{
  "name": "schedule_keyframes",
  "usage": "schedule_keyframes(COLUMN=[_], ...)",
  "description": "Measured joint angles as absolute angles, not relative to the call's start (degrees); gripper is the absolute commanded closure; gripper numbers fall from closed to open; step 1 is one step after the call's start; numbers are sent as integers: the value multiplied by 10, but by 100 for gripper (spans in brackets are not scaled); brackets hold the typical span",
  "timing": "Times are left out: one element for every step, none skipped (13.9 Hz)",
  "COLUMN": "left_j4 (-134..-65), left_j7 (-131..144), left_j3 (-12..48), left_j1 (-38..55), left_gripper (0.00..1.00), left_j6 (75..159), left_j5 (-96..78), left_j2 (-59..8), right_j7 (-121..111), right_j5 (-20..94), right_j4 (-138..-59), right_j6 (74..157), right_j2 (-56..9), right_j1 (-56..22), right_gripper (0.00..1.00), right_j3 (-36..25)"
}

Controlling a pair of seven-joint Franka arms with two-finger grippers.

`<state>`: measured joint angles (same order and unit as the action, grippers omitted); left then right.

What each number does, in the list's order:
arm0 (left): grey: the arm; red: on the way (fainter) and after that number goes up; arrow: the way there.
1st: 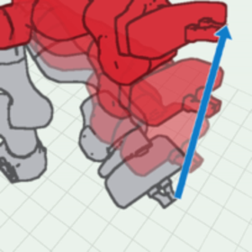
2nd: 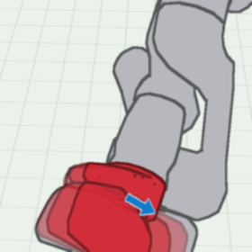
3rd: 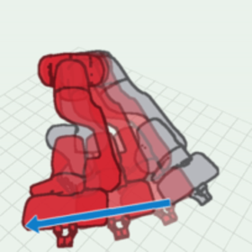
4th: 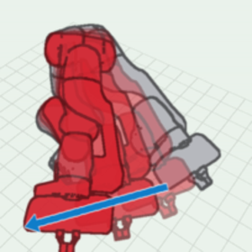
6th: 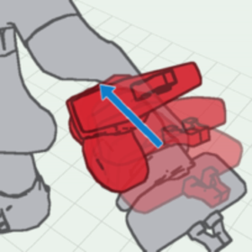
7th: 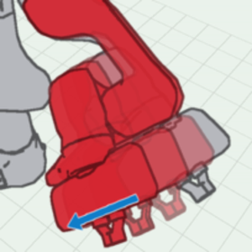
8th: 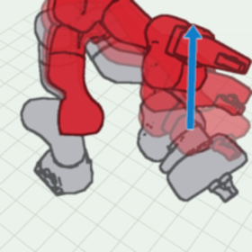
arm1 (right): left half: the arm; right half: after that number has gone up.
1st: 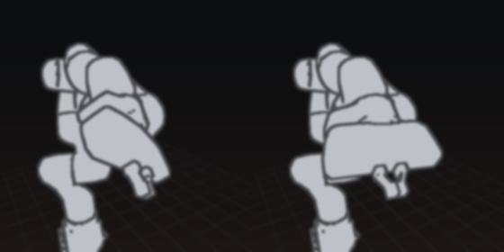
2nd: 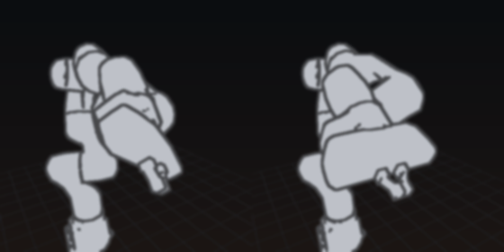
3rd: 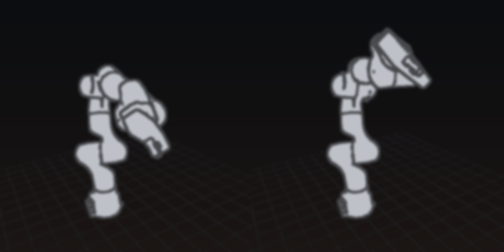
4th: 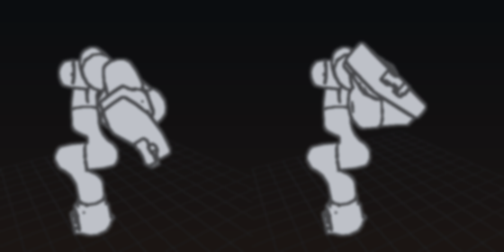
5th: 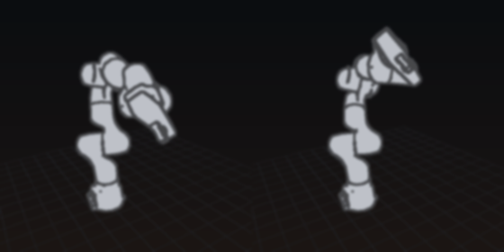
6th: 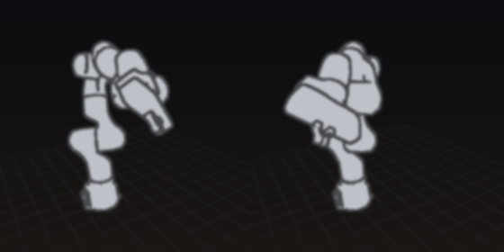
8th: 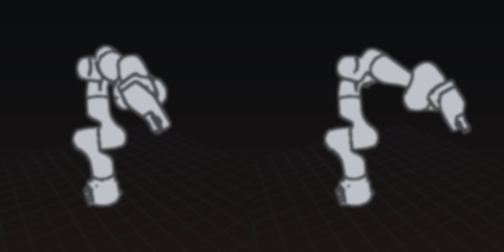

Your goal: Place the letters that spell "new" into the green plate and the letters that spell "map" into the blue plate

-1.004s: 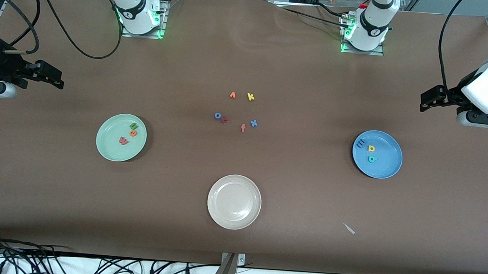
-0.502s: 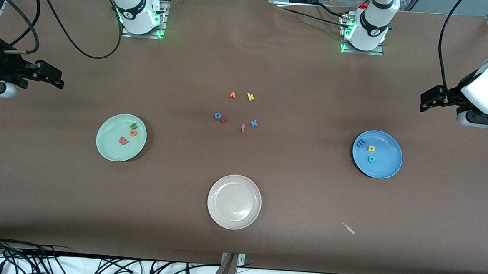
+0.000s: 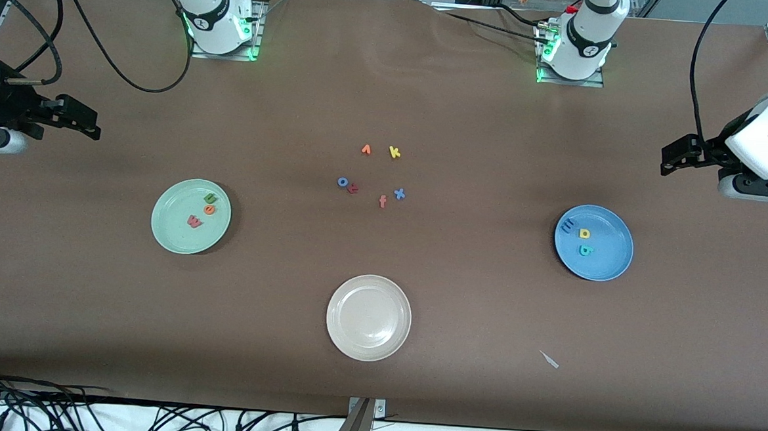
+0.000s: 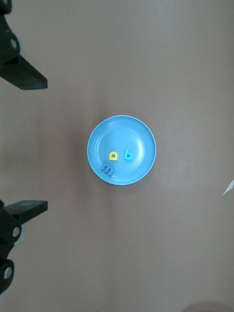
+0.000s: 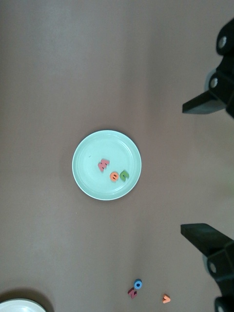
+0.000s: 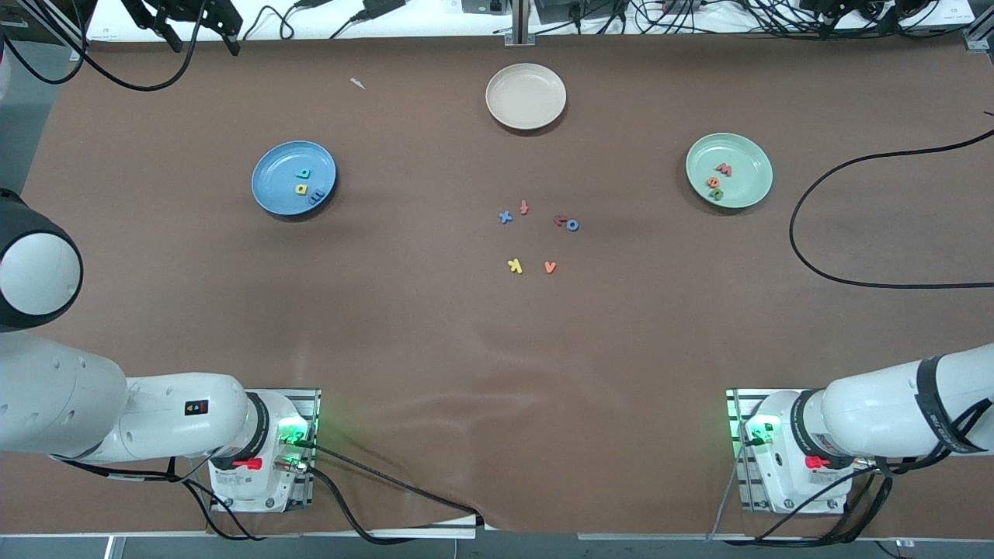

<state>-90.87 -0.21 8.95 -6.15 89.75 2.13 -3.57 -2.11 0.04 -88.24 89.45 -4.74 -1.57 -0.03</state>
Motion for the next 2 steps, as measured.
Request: schedule_keyframes(left_j4=[-909, -909], left_j7=[-2, -2], left_j3=[90, 90], left_j1=[-61, -61], left_gripper=[0, 0], left_j6=[897, 897], left_j5=[21, 21], left_j2=[-36, -36], right_j7=[-21, -21], right_j5=[0, 0], right_j4=[-882, -882], right_j6=[894, 894], right_j2=[-47, -47], right_j1=[-16, -16], right_gripper=[1, 1], right_j3=[0, 0])
